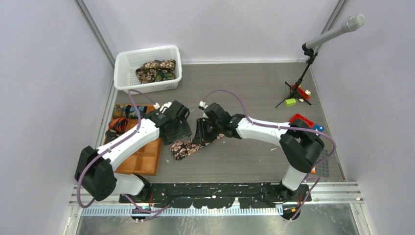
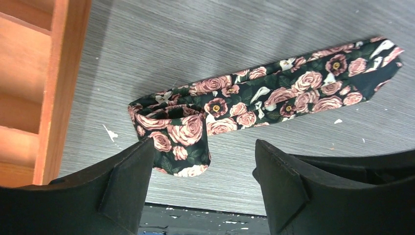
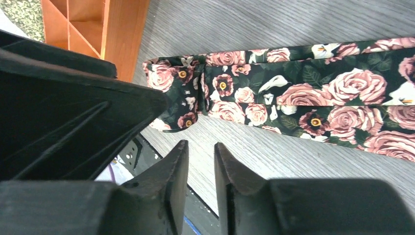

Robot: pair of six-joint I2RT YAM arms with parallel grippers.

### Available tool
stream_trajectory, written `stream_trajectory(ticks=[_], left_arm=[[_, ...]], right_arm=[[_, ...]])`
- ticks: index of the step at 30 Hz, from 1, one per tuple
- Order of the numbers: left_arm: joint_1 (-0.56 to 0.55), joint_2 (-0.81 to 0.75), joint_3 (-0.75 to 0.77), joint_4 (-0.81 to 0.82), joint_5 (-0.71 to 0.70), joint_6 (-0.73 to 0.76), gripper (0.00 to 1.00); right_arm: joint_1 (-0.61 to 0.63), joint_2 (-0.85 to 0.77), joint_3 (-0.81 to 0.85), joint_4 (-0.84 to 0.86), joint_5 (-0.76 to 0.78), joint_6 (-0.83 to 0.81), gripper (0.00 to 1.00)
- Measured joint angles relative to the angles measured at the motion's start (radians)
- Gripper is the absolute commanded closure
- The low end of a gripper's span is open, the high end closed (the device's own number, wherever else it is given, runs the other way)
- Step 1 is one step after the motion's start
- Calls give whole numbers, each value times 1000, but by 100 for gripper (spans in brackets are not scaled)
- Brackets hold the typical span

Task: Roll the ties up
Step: Roll the tie at the center of the board.

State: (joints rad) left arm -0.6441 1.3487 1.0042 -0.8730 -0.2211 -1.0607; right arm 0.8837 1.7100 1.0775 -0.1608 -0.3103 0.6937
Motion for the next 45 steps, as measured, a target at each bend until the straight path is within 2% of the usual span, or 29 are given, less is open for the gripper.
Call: stream_trajectory(ticks=[3, 9, 14, 20, 25, 33, 45], left_arm=[[0, -64, 0, -15, -29, 18, 21], [0, -294, -60, -54, -83, 48, 21], [0, -515, -194, -107, -95, 45, 22], [0, -658, -273, -196, -111, 14, 25], [0, -705, -278, -214, -120, -9, 26], [0, -686, -320, -207, -112, -6, 27], [0, -653, -395, -75, -40, 21, 29]], right_arm=[[6, 0, 21, -19, -10, -10, 55], [46, 15, 149, -89, -19, -56, 46], [83, 92, 287, -164, -13, -114, 44], [116, 207, 395, -278, 30, -169, 46], [129, 265, 435, -337, 51, -186, 53], [130, 293, 451, -359, 84, -196, 64], [118, 293, 443, -363, 105, -203, 67]])
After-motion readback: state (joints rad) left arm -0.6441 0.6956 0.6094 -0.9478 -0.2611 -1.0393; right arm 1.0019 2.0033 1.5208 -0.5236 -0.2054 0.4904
